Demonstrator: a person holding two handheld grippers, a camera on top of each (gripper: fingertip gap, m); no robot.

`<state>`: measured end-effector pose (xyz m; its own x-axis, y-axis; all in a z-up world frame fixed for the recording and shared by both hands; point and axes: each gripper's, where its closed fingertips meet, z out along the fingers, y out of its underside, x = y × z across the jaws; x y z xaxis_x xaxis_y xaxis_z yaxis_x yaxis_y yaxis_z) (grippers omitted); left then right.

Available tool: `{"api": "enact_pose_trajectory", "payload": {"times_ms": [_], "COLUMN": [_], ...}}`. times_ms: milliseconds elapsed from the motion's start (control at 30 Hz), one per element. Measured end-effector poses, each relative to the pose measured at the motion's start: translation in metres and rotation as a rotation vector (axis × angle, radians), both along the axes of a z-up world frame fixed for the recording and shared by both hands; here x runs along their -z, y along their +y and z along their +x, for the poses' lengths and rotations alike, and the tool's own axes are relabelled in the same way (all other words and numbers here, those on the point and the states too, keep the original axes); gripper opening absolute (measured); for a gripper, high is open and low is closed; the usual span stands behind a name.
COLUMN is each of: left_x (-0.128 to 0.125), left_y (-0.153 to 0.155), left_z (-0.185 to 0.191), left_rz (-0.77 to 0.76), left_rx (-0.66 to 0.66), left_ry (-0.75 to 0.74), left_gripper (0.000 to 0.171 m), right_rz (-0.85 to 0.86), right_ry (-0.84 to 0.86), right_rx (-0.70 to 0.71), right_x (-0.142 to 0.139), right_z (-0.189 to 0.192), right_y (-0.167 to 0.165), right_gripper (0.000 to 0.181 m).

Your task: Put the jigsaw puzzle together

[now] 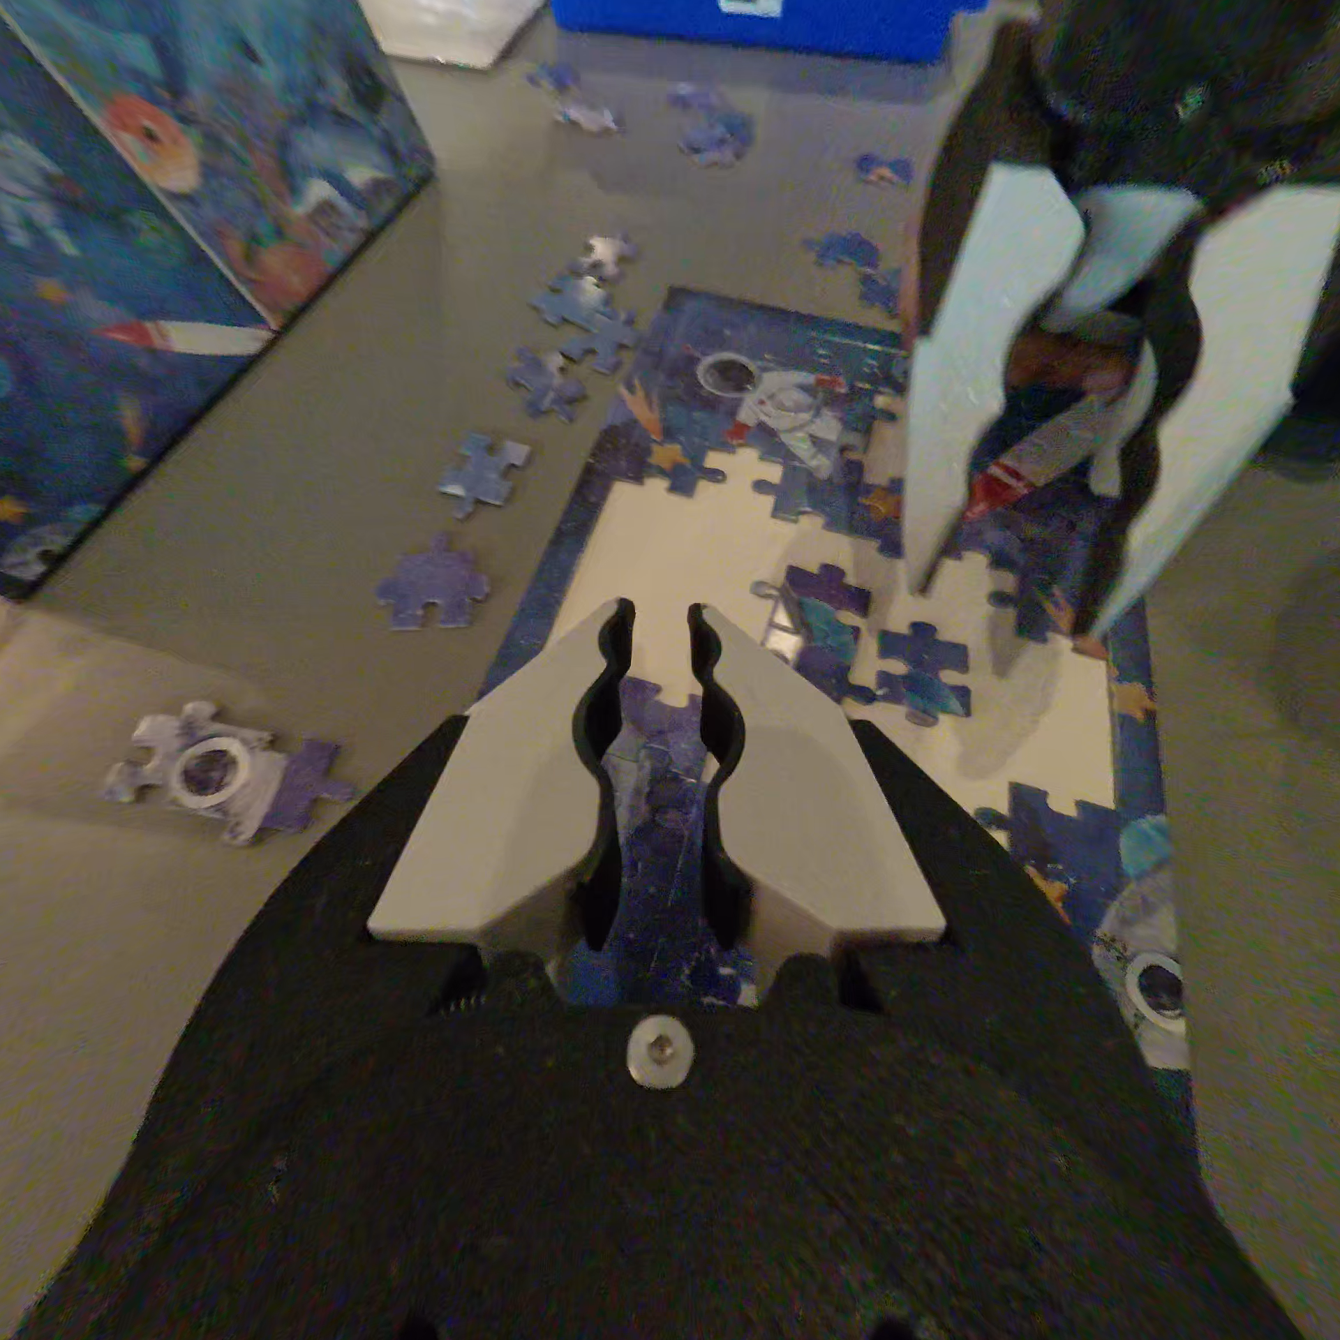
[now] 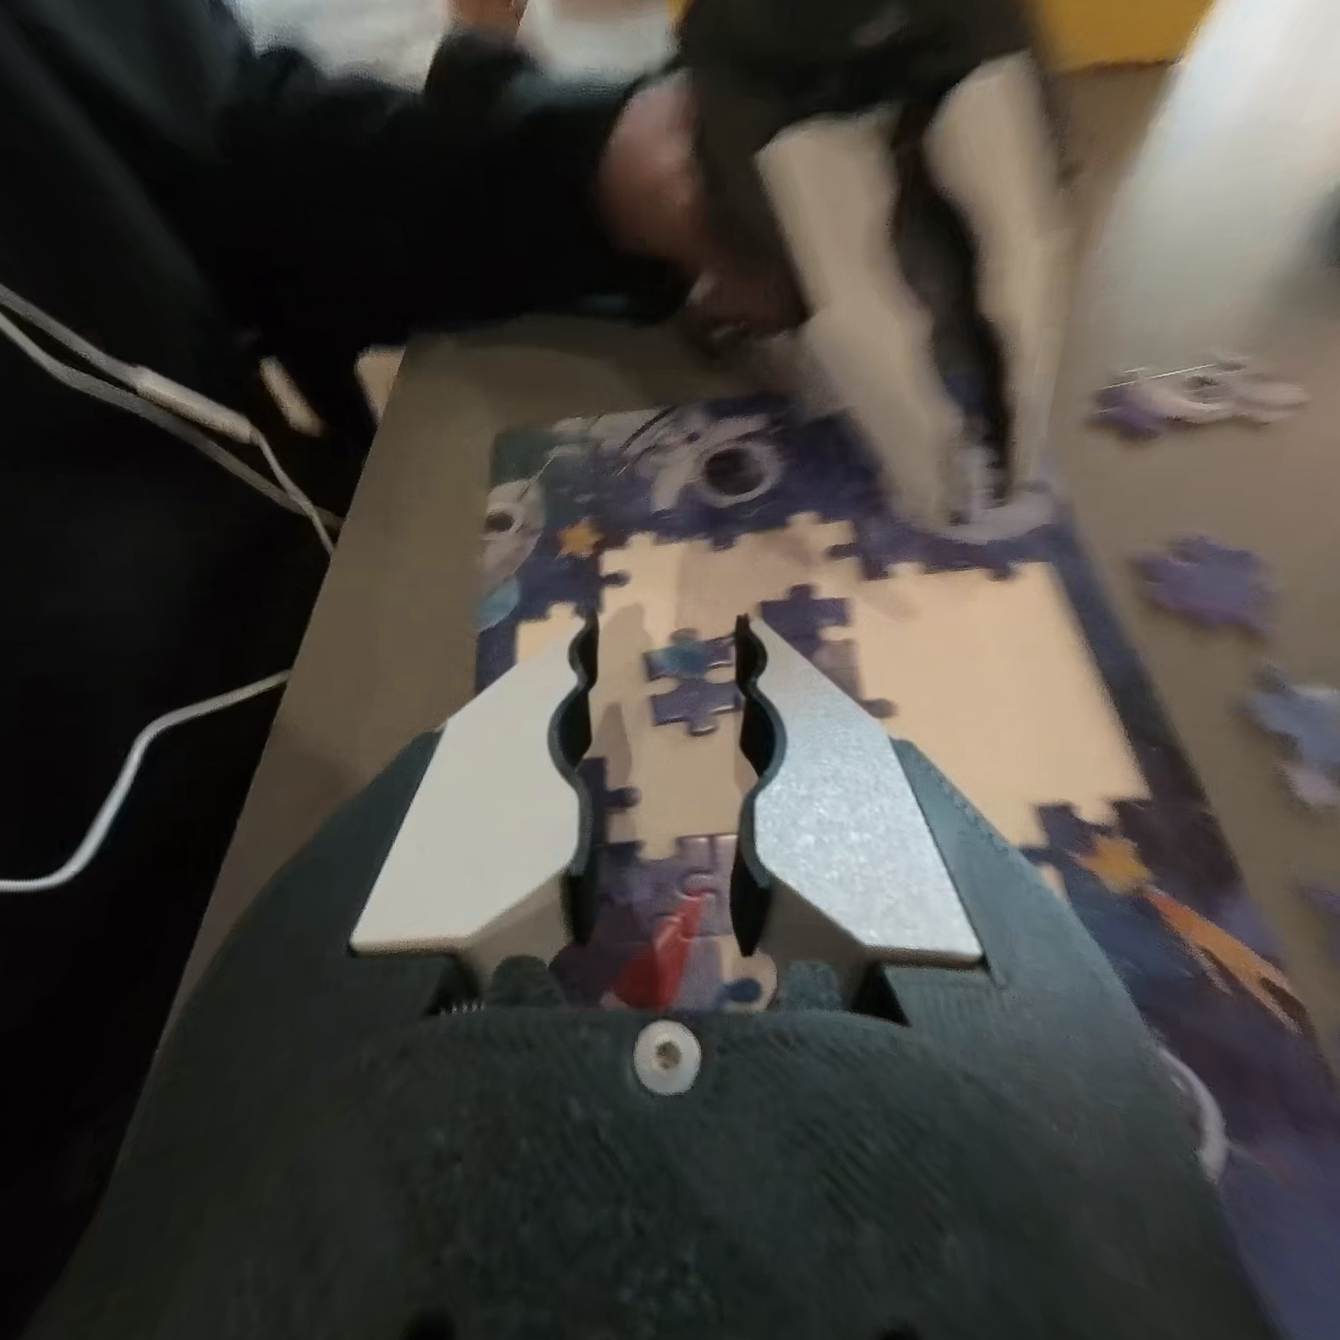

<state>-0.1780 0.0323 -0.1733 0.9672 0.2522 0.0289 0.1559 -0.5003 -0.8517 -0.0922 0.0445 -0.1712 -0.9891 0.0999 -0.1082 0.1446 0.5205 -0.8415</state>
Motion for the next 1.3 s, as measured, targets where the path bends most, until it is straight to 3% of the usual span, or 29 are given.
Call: {"api": "enact_pose_trajectory", "payload": {"times_ms": [267,400,667,700,1067,1300], "left_x": [-0.010,-0.010,-0.008,-0.008,-0.008,-0.008], "left_y": [-0.006,-0.004,-0.003,-0.003,-0.001,0.000], "left_z": [-0.008,-0.007,-0.006,-0.006,-0.004,-0.004], "left_rz": [0.064,0.065,0.057,0.056,0.052,0.054], "left_rx": [-0.052,-0.049,-0.047,-0.047,-0.040,-0.038], "left_ry": [-0.004,-0.008,-0.008,-0.008,0.001,-0.001], "left_gripper": [0.012,0.013,0.013,0.013,0.013,0.013], "right_rz": [0.144,0.202,0.223,0.224,0.222,0.135], "right_ry": [0.028,0.065,0.092,0.088,0.096,0.135], "right_rx": [-0.010,0.000,-0.001,-0.016,-0.039,0.019], "right_x": [0.028,0.039,0.039,0.039,0.037,0.017], "right_z": [0.002,-0.003,-0.002,0.000,0.006,-0.006], "right_y": [-0.004,-0.001,-0.002,-0.002,-0.004,0.000], "right_gripper": [0.031,0.036,0.028,0.019,0.018,0.018]}}
